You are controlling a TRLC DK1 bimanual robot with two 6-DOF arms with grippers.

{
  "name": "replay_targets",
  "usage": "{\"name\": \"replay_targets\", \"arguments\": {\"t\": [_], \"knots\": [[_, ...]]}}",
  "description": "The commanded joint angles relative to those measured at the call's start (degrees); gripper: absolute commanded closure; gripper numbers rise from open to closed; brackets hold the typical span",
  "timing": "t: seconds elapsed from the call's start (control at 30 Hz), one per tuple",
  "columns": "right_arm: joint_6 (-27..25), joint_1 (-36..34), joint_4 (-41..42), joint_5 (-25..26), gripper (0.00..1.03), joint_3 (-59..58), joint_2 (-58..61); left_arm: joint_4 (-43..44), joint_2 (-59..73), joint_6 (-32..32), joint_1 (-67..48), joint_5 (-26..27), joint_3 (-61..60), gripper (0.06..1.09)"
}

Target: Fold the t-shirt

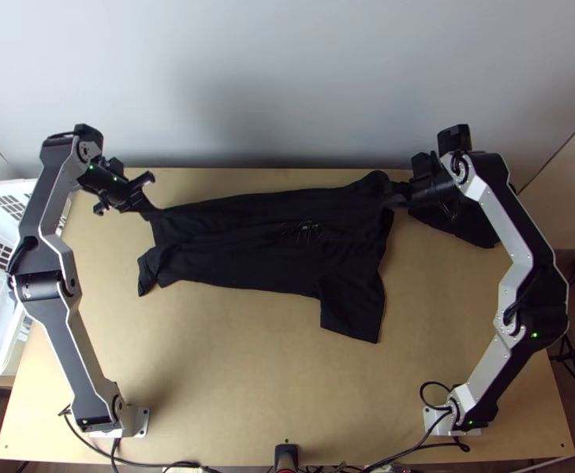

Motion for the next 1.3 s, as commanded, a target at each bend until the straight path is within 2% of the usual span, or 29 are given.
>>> {"name": "replay_targets", "arguments": {"t": [0.0, 0.2, 0.33, 0.5, 0.57, 0.67, 0.7, 0.73, 0.77, 0.8, 0.83, 0.87, 0.9, 0.97, 1.03, 1.07, 1.1, 1.27], "knots": [[-3.7, 0.4, -6.1, 0.0, 1.00, -3.8, -2.4, 0.5, -2.6, 3.4, 0.0, -0.4, -8.9, 1.02], [-8.4, -1.4, -7.5, 0.0, 1.00, -10.2, -3.4, 5.9, -4.8, 3.5, 0.3, -0.5, -18.3, 1.02], [-10.9, -5.6, -7.6, 0.1, 1.00, -10.3, -3.0, 7.2, -4.9, 3.5, 1.4, -1.0, -20.5, 1.02], [-13.1, -7.6, -7.1, 0.2, 1.00, -12.8, 0.7, 9.8, -5.2, 3.6, 1.7, -1.4, -22.8, 1.02], [-12.5, -7.1, -3.1, 0.4, 1.00, -16.5, 3.1, 11.1, -4.9, 3.5, 1.6, -1.4, -23.8, 1.02], [-8.9, -5.8, 7.2, 0.4, 1.00, -21.4, 4.8, 12.7, -3.2, 3.3, 1.5, -1.8, -24.0, 1.01], [-7.8, -5.6, 9.2, 0.4, 1.00, -21.8, 5.1, 12.7, -2.8, 3.2, 1.5, -1.8, -23.6, 0.97], [-7.3, -5.1, 10.9, 0.4, 1.00, -21.5, 5.5, 12.4, -2.5, 3.0, 1.6, -1.7, -23.3, 0.76], [-7.3, -4.8, 11.1, 0.4, 1.00, -21.3, 5.7, 12.4, -2.5, 3.2, 1.6, -1.7, -23.2, 0.65], [-7.3, -4.4, 11.1, 0.3, 1.00, -20.9, 6.0, 12.1, -2.5, 3.4, 1.5, -1.4, -23.1, 0.41], [-7.3, -4.0, 11.1, 0.2, 1.00, -20.7, 6.0, 11.5, -2.5, 3.7, 1.3, -1.1, -22.9, 0.26], [-7.3, -3.7, 11.0, 0.2, 1.00, -20.3, 5.9, 10.4, -2.7, 4.7, 1.2, -0.4, -22.5, 0.18], [-7.3, -2.9, 10.5, -0.2, 0.95, -19.9, 4.1, 9.4, -3.5, 5.3, 1.1, 1.4, -22.3, 0.17], [-7.3, -2.9, 10.4, -0.2, 0.74, -20.1, 2.0, 8.8, -4.5, 5.6, 1.1, 3.0, -22.4, 0.12], [-6.5, -2.9, 10.1, -0.5, 0.29, -20.9, -2.1, 7.8, -6.1, 6.0, 0.9, 4.2, -22.4, 0.12], [-6.2, -2.9, 9.9, -0.7, 0.12, -21.0, -4.0, 7.4, -7.0, 6.0, 0.8, 4.3, -22.4, 0.12], [-6.3, -2.8, 8.6, -1.7, 0.07, -21.0, -6.2, 6.8, -8.3, 6.1, 0.5, 4.3, -22.5, 0.12], [-8.1, -2.2, 3.3, -2.2, 0.06, -23.2, -13.8, 4.4, -13.4, 6.9, 0.7, 4.2, -24.3, 0.12]]}}
